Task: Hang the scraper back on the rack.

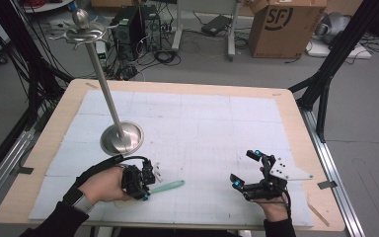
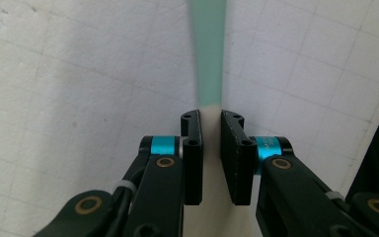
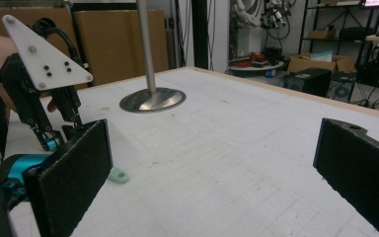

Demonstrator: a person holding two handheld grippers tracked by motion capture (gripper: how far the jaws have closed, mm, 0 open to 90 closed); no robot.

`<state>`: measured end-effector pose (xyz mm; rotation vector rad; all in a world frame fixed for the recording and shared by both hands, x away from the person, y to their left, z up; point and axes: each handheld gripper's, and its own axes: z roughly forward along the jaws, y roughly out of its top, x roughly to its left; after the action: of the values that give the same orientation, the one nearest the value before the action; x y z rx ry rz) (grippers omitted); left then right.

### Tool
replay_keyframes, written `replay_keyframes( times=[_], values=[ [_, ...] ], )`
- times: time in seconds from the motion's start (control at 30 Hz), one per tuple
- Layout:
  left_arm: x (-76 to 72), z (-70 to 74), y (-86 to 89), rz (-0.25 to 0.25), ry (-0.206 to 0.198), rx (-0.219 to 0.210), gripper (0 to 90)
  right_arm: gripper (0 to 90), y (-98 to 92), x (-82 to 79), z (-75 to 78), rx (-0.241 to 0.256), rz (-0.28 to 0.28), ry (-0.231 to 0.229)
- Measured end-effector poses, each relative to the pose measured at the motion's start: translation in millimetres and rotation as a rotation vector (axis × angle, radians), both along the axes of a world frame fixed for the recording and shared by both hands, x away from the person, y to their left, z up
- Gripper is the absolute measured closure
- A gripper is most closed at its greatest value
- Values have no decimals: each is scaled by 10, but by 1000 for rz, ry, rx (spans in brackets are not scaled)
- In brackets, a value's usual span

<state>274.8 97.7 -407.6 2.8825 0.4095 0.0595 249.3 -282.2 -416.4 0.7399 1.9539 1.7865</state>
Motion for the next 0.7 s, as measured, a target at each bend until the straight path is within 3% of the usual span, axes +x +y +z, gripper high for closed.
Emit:
replay_keyframes(
  times=[0.17, 0.27, 0.7],
  values=[
    [-8, 9, 42, -5, -5, -25, 805, 3, -17, 1, 4, 6, -4, -1],
    [-15, 36, 115, 12, -29, -56, 805, 3, -25, 3, 4, 11, -4, -3],
    [-117, 306, 697, 145, -136, -389, 804, 4, -28, -13, 2, 7, -8, -1]
  ],
)
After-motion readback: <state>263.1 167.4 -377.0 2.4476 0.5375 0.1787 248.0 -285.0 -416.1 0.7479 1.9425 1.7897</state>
